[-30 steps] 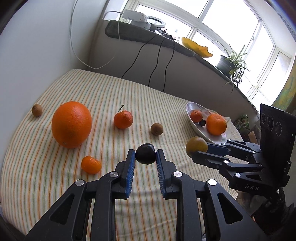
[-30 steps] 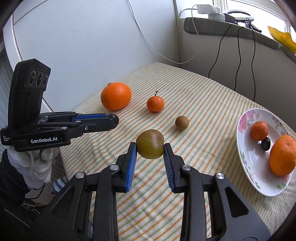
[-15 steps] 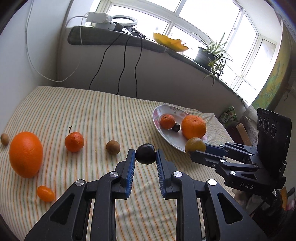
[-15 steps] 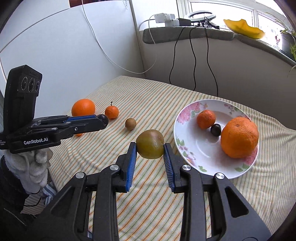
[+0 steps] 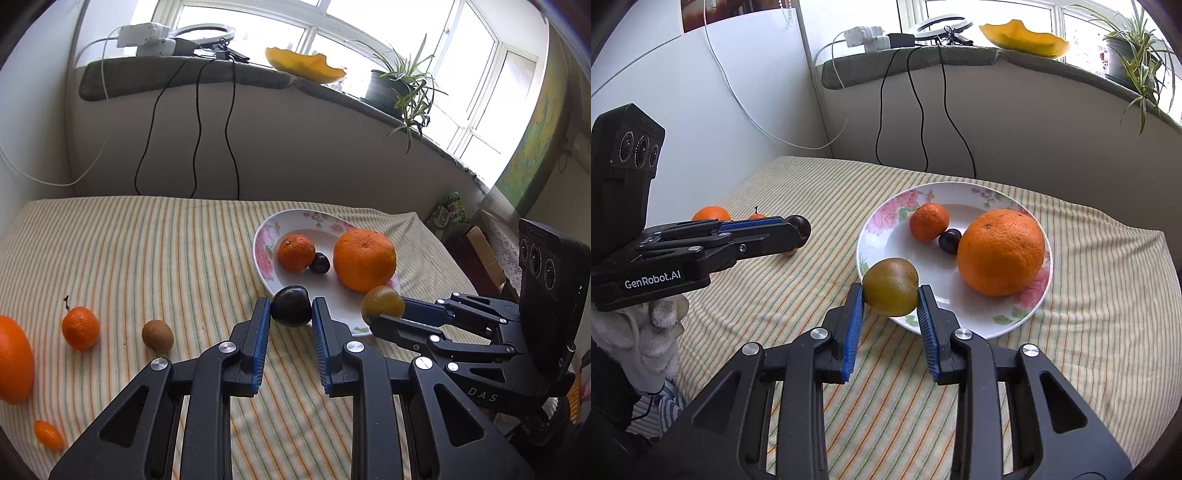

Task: Organize fruits
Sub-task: 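Carry the plum with the left tool while the right tool carries the green-brown fruit to the plate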

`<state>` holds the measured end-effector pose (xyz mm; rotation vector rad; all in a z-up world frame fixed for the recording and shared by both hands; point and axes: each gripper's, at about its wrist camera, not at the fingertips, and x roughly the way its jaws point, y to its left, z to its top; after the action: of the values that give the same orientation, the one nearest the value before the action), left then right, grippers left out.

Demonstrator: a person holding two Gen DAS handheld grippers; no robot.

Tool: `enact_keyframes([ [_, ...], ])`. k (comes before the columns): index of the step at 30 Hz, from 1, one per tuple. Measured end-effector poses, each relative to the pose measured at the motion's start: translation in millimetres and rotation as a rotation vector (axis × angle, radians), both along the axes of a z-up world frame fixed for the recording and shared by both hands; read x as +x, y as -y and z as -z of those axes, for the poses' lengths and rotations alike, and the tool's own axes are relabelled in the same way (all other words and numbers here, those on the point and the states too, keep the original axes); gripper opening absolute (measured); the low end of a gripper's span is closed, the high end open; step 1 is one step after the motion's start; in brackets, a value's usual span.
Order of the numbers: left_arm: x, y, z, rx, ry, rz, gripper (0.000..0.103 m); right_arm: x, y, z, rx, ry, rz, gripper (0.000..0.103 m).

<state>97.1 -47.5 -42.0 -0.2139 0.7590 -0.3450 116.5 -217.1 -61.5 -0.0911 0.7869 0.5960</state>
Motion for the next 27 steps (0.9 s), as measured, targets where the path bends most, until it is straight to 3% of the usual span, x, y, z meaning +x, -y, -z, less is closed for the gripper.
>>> enact_keyframes([
  [10,19,25,13,0.034,-0.032,0.036,0.021,14,17,6,0.007,-0.027,0.040,0.031],
  [27,26,35,15,0.056,-0.047,0.050,0.022,22,15,19,0.008,-0.055,0.041,0.031],
])
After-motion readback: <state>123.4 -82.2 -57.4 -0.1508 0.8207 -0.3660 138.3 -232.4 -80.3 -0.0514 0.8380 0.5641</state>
